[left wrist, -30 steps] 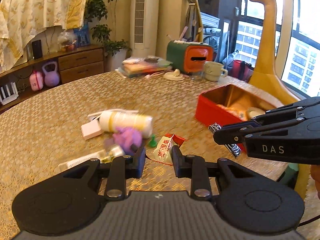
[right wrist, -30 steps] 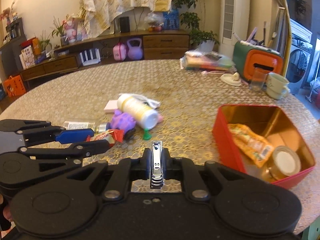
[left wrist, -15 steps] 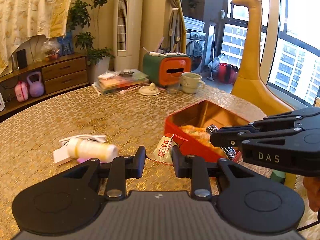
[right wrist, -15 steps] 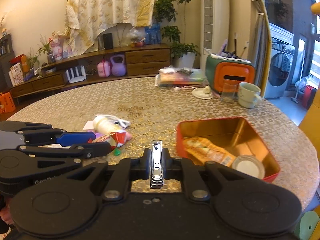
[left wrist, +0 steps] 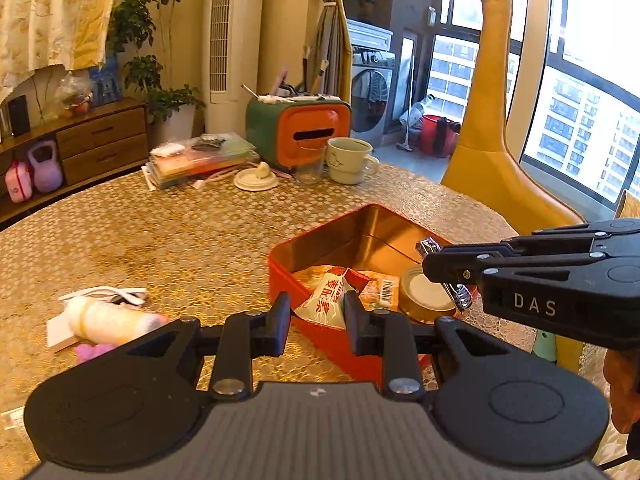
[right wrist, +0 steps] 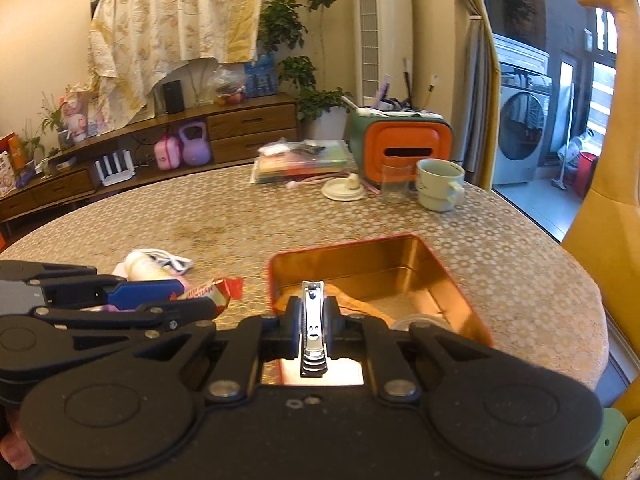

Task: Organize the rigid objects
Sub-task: 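Carry the candy wrapper and nail clipper into the red tin and release both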

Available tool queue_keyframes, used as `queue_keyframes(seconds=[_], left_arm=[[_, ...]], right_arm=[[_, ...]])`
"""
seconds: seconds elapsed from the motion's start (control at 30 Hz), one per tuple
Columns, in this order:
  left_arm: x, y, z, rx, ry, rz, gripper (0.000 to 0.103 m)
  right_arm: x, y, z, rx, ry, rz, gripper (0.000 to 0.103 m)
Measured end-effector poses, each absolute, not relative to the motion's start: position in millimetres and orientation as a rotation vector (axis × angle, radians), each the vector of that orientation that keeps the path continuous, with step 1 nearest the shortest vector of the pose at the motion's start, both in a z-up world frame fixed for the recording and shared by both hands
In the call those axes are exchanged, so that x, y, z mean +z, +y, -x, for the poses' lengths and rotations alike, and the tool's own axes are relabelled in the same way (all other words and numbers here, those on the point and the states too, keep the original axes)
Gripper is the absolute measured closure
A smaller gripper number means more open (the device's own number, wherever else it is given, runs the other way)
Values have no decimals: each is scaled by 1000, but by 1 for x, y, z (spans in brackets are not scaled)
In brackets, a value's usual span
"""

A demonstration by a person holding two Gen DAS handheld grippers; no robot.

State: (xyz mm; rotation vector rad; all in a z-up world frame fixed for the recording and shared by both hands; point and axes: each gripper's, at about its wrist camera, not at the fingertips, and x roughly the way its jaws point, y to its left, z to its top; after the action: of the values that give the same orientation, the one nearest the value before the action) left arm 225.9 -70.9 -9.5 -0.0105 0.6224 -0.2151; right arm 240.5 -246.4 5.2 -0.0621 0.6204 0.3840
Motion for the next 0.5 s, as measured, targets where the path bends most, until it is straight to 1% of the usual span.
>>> queue_keyframes(seconds=[0.5], left_arm=[[-33,-106,-278,-239,714,20,76]], right_arm=[[-18,-283,-298,321,674,10,93]])
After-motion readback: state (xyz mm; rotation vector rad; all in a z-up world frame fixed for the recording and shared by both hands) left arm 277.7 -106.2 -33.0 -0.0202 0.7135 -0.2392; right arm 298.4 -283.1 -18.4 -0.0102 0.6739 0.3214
